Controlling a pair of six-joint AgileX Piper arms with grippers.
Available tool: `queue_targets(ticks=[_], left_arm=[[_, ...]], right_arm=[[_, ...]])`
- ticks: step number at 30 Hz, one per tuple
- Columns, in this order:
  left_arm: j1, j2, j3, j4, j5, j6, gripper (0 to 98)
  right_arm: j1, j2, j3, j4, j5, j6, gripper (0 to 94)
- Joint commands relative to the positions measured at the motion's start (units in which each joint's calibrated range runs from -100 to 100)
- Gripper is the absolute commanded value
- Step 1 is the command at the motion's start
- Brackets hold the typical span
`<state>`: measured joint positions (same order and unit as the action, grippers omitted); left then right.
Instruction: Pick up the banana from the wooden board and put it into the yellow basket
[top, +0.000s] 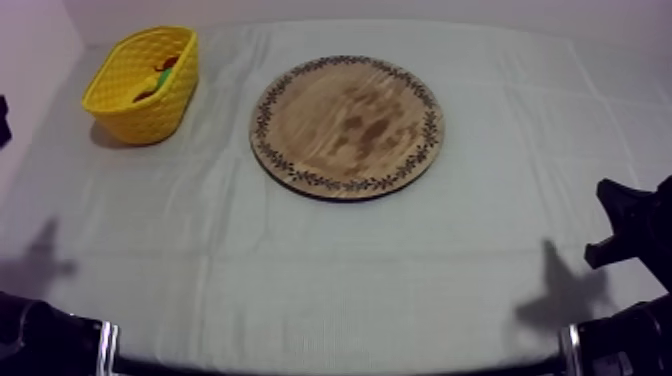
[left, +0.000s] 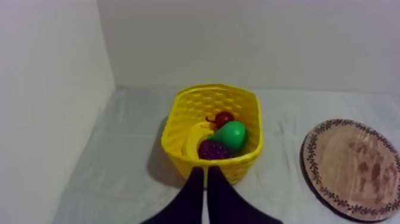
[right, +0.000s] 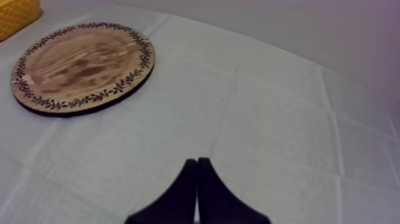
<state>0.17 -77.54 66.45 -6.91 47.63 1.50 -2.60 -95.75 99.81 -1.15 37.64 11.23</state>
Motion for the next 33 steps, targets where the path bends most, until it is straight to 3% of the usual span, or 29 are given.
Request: queue_targets(ticks=[1, 10, 19, 24, 33], left_arm=[[0.1, -11.9, 9.6, 0.09, -1.2, -0.2, 0.0], [-0.5, -21.0, 25.5, 0.79, -9.6, -1.3, 0.0], [-0.8, -22.2, 32.5, 1.87, -17.0, -0.8, 0.0], [-0.9, -22.2, 33.4, 3.04, -18.0, -1.9, 0.0], [-1.4, -22.2, 33.5, 3.35, -17.4, -2.0, 0.0]], right_arm=[[0.0, 0.0, 0.0, 0.0, 0.0, 0.0, 0.3], [0.0, 0.0, 0.0, 0.0, 0.0, 0.0, 0.3], [0.0, 0.0, 0.0, 0.0, 0.0, 0.0, 0.3], [0.0, 0.0, 0.0, 0.0, 0.0, 0.0, 0.3], [0.0, 0.0, 0.0, 0.0, 0.0, 0.0, 0.3]])
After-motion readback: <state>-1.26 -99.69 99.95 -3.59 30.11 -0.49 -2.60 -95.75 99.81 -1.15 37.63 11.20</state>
